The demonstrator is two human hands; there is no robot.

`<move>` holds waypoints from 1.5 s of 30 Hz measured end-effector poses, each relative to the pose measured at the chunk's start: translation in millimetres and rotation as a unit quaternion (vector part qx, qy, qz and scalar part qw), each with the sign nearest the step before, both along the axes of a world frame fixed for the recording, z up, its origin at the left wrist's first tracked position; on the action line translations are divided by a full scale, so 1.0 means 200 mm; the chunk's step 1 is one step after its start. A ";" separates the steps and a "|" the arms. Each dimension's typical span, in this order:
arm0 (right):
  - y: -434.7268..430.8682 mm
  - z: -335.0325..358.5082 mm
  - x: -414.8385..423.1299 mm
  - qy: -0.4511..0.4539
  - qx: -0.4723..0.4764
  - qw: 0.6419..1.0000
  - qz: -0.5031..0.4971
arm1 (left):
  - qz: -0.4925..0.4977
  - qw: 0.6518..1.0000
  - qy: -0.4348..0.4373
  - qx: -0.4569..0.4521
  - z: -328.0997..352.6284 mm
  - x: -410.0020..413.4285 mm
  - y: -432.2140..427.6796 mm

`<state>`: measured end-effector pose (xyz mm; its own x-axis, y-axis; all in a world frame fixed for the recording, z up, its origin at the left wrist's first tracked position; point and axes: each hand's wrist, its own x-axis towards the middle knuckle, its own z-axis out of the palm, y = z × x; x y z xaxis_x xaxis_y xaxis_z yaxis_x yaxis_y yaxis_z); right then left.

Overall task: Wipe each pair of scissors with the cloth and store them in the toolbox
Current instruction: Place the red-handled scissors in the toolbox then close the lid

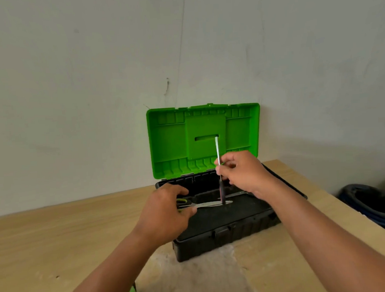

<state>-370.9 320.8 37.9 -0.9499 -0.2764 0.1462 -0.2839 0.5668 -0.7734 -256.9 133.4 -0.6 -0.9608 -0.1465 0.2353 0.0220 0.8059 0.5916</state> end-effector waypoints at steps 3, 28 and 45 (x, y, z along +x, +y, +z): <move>0.03 -0.01 -0.09 0.023 0.193 0.977 0.084 | -0.017 0.997 -0.068 -0.031 -0.03 -0.01 -0.06; -0.04 -0.06 -0.17 0.041 0.288 0.954 0.070 | -0.067 0.995 -0.056 -0.039 -0.10 0.06 -0.13; -0.28 0.41 -0.48 0.232 0.305 0.924 -0.017 | -0.052 0.985 -0.132 -0.094 -0.07 0.06 -0.10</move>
<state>-466.5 265.4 120.3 -0.8339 -0.4125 0.3666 -0.4783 0.8716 -0.1074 -244.1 113.7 -14.8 -0.9997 -0.0219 -0.0104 -0.0243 0.9038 0.4273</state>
